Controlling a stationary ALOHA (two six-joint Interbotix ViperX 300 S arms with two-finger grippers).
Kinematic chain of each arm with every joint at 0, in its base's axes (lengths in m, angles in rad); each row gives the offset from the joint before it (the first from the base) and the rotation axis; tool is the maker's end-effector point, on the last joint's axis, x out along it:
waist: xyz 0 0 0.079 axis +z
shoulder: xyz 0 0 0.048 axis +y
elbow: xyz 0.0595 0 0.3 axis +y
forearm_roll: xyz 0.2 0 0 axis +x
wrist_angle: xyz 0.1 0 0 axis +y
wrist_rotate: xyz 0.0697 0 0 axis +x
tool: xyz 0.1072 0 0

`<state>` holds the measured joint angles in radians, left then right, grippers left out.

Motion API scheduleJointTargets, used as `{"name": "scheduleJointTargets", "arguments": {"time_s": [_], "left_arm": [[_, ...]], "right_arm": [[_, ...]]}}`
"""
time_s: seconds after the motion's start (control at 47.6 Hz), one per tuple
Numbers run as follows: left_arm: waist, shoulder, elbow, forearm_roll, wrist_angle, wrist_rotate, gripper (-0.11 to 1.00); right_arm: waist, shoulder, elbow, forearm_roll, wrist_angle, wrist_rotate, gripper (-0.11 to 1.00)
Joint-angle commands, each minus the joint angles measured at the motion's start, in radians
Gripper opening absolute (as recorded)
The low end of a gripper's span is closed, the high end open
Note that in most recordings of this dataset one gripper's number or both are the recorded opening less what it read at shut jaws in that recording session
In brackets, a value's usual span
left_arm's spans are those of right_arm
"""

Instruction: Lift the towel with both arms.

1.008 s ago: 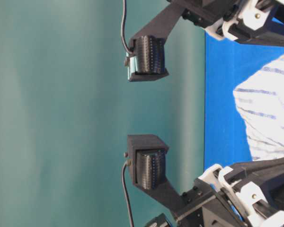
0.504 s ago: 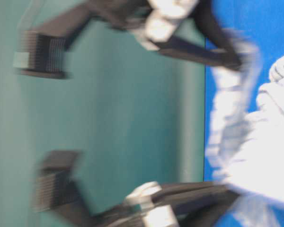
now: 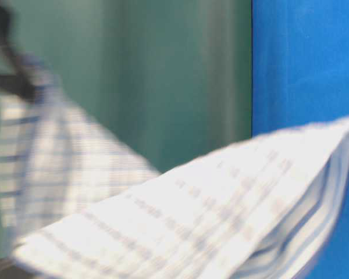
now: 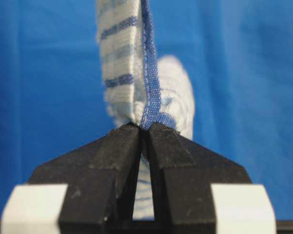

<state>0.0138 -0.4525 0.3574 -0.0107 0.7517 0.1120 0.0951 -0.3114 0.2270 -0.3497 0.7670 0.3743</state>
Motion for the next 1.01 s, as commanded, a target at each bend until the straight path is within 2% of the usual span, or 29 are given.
{"name": "scheduleJointTargets", "arguments": {"time_s": [0.0,0.126,0.273,0.819,0.861,0.903,0.945,0.987], "left_arm": [[0.003,-0.021,-0.092,0.006,0.064,0.0,0.03],[0.011,-0.023,-0.163,0.011,0.12,0.002,0.03],[0.011,-0.029,-0.207,0.009,0.143,0.003,0.03],[0.02,-0.021,-0.206,0.009,0.123,0.005,0.03],[0.02,-0.02,-0.204,0.009,0.118,0.005,0.06],[0.02,-0.02,-0.202,0.009,0.112,0.003,0.13],[0.02,-0.02,-0.202,0.009,0.103,0.002,0.22],[0.02,-0.021,-0.202,0.009,0.092,0.002,0.36]], "right_arm": [[0.0,-0.025,-0.08,-0.006,0.029,-0.021,0.01],[0.0,-0.025,-0.15,-0.006,0.058,-0.064,0.01],[0.0,-0.025,-0.183,-0.006,0.063,-0.089,0.01],[0.0,-0.02,-0.181,-0.005,0.071,-0.094,0.02],[0.0,-0.02,-0.181,-0.005,0.071,-0.092,0.02],[-0.003,-0.02,-0.181,-0.005,0.071,-0.089,0.02],[-0.006,-0.02,-0.179,-0.005,0.071,-0.089,0.02],[-0.008,-0.018,-0.178,-0.005,0.071,-0.089,0.08]]}}
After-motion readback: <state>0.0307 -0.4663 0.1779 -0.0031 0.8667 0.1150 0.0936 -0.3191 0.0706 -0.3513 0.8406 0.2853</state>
